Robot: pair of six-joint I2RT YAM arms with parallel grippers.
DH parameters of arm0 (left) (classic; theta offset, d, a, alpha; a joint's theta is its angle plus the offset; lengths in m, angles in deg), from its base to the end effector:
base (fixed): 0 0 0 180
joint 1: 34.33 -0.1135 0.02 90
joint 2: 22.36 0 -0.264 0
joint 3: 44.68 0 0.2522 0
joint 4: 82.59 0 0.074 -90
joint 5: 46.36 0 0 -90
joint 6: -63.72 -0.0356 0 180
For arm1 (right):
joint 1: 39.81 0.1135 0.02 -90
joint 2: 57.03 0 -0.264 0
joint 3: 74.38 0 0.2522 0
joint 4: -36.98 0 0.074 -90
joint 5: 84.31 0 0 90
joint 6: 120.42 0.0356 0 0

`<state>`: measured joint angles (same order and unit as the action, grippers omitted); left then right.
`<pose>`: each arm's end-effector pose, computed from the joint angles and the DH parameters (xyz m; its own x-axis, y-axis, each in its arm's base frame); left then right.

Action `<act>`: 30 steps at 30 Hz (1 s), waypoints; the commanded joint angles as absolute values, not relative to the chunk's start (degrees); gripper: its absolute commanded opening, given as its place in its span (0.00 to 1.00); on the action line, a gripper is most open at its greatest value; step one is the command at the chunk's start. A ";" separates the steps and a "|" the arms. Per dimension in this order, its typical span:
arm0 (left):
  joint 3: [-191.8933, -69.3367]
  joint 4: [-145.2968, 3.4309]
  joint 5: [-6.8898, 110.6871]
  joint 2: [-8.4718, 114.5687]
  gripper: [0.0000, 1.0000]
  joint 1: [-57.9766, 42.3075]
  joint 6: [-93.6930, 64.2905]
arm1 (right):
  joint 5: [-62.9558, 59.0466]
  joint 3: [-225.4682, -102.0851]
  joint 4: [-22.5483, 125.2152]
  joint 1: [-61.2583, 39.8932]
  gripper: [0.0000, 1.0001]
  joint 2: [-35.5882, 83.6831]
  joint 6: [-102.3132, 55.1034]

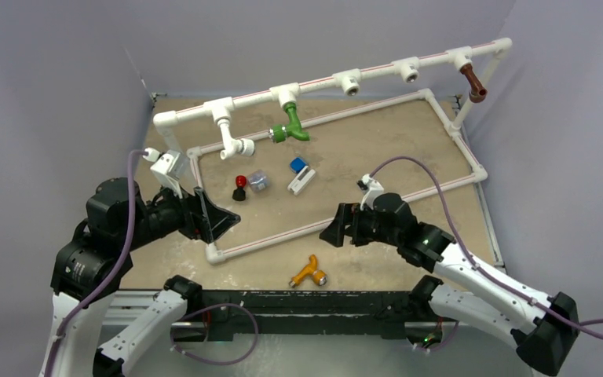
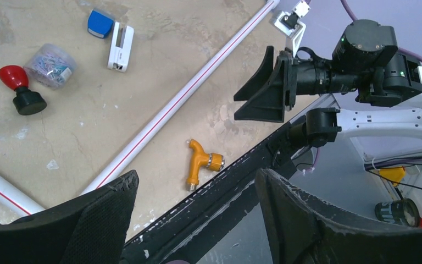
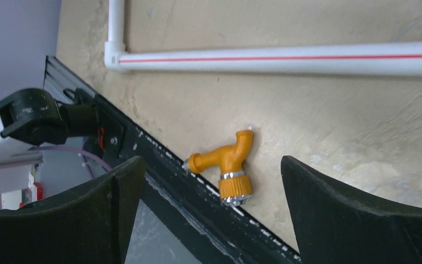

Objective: Install the water faucets

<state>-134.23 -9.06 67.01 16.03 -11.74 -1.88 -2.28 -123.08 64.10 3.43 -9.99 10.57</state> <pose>0.0591 -0.0399 0.4333 -0.6056 -0.1588 -0.7798 0.4844 0.7039 -0.5195 0.1356 0.1343 0.2670 -0.7412 0.1947 -0.6424 -0.3755 0.6730 0.6372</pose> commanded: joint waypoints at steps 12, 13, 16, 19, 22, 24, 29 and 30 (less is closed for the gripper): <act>-132.50 -7.57 66.55 15.31 0.76 -11.57 -3.06 | 18.48 -126.24 68.47 28.57 0.81 9.94 23.17; -132.52 -7.50 66.57 15.24 0.76 -11.57 -3.04 | 19.52 -126.99 68.83 29.81 0.81 11.95 23.41; -132.71 -7.33 66.66 15.06 0.76 -11.57 -2.99 | 21.54 -129.17 69.63 32.87 0.80 17.06 23.64; -132.44 -6.95 66.58 14.66 0.76 -11.57 -3.08 | 23.01 -131.20 69.95 35.66 0.79 20.72 23.68; -131.98 -6.87 66.50 14.25 0.76 -11.57 -3.03 | 23.33 -132.15 69.36 37.15 0.77 22.98 23.48; -131.59 -6.87 66.49 14.02 0.76 -11.58 -3.03 | 23.72 -132.34 69.40 37.55 0.75 24.03 23.27; -131.14 -6.86 66.58 13.86 0.76 -11.57 -2.99 | 25.49 -133.67 71.21 38.42 0.70 26.09 23.04; -131.09 -6.91 66.64 13.92 0.76 -11.57 -2.99 | 25.62 -133.89 71.29 38.60 0.69 26.37 22.83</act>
<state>-131.57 -6.57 66.84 14.09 -11.74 -1.92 21.83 -131.23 68.74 37.88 25.53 22.11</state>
